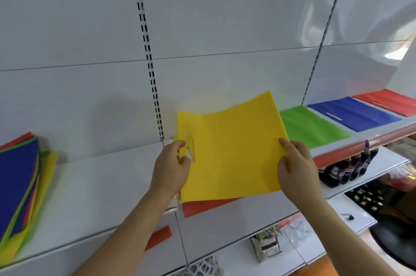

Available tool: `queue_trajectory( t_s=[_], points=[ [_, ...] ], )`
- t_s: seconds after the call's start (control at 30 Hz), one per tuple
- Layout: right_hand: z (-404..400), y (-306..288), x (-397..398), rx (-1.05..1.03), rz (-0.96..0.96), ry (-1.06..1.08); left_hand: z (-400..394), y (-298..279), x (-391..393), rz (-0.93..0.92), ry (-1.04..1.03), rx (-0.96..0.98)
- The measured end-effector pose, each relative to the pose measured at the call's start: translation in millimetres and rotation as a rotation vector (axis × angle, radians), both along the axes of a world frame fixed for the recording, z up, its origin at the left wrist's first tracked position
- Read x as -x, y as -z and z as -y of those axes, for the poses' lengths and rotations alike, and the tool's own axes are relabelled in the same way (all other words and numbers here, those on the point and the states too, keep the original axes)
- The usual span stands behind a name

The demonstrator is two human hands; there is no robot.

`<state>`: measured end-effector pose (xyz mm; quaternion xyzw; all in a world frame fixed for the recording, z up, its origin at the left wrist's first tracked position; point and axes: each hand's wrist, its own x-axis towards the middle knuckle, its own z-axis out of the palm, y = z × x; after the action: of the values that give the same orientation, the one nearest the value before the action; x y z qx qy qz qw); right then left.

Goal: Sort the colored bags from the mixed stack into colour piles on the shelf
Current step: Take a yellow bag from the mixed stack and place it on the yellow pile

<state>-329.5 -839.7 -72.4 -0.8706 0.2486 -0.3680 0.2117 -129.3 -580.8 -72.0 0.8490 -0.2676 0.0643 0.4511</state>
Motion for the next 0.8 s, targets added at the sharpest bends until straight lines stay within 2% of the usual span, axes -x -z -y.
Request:
queue_trajectory(
  t_s=[0.33, 0.67, 0.8],
  points=[
    [68, 12, -83, -0.017, -0.196, -0.073, 40, 34, -43, -0.05, -0.179, -0.09],
    [108, 51, -122, -0.02, -0.403, -0.221, 55, 51, -40, -0.076, -0.412, -0.431],
    [112, 58, -130, 0.061, -0.481, -0.265, 60, 53, -33, 0.007, -0.509, -0.592]
  ],
)
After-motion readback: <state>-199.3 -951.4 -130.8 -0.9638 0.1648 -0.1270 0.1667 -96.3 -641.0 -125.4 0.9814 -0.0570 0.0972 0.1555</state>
